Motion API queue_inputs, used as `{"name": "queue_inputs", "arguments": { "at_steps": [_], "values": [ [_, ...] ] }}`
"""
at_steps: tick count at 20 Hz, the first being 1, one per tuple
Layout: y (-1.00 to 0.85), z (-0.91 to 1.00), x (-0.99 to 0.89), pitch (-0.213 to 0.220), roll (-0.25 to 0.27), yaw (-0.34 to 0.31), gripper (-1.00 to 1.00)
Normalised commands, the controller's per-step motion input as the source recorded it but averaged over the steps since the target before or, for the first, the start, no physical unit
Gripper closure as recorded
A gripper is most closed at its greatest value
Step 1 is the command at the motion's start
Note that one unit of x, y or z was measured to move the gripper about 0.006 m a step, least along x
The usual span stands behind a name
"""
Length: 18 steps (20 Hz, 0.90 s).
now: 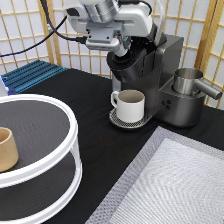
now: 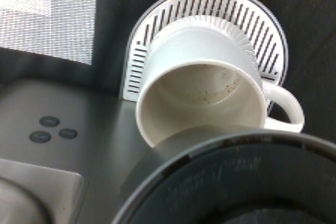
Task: Make coffee
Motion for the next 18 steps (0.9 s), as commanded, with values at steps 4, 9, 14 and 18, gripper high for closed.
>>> {"name": "queue_inputs", "arguments": {
  "at_steps": [4, 9, 14, 18],
  "values": [
    [0.17, 0.0, 0.01, 0.044, 0.049, -0.111, 1.0],
    [0.09, -0.02, 0.03, 0.042, 0.052, -0.111, 1.0],
    [0.13, -0.03, 0.0, 0.026, 0.042, -0.122, 1.0],
    [0.32, 0.0, 0.0, 0.028, 0.002, -0.138, 1.0]
  ]
}}
